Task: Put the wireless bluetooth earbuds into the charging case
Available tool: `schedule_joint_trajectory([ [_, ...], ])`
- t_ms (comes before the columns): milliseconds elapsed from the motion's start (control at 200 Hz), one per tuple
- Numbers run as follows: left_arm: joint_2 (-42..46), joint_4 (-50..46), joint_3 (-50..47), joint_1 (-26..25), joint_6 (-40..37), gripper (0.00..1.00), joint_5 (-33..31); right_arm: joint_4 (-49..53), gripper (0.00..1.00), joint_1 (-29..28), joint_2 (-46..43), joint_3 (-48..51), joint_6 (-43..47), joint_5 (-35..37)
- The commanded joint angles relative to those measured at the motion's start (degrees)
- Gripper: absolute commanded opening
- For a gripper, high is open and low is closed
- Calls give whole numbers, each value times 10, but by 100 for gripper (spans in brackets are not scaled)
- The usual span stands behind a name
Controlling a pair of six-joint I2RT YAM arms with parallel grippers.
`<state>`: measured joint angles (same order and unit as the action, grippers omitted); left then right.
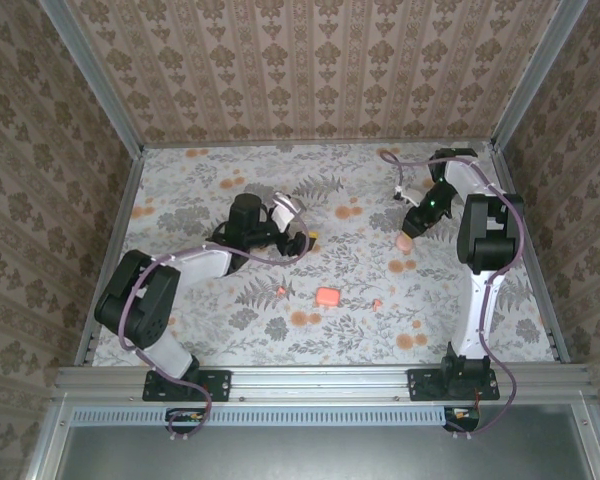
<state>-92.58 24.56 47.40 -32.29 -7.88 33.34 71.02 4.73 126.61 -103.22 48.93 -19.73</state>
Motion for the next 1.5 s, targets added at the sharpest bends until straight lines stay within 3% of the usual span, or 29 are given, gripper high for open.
schedule_joint_trajectory([
  [0, 32, -103, 38, -21, 16, 73, -28, -16, 43, 2, -34, -10, -20, -9],
  [170, 68, -214, 71, -65, 39, 73, -108, -90, 50, -2, -133, 72, -76, -40],
  [300, 79, -331, 123, -102, 91, 72, -169, -234, 52, -11, -241, 199, -204, -89],
  [460, 49, -544, 234, -168, 187, 71, -262, -394, 56, -27, -374, 342, -400, -119],
  [605, -11, -708, 321, -209, 326, 71, -293, -401, 62, -35, -460, 406, -539, -119],
  [760, -50, -718, 325, -256, 406, 72, -296, -385, 62, -35, -541, 446, -578, -110],
  [1055, -187, -750, 373, -275, 466, 73, -268, -356, 67, -36, -652, 508, -627, -123],
  [1495, -267, -764, 398, -260, 445, 74, -264, -351, 67, -38, -746, 561, -683, -108],
])
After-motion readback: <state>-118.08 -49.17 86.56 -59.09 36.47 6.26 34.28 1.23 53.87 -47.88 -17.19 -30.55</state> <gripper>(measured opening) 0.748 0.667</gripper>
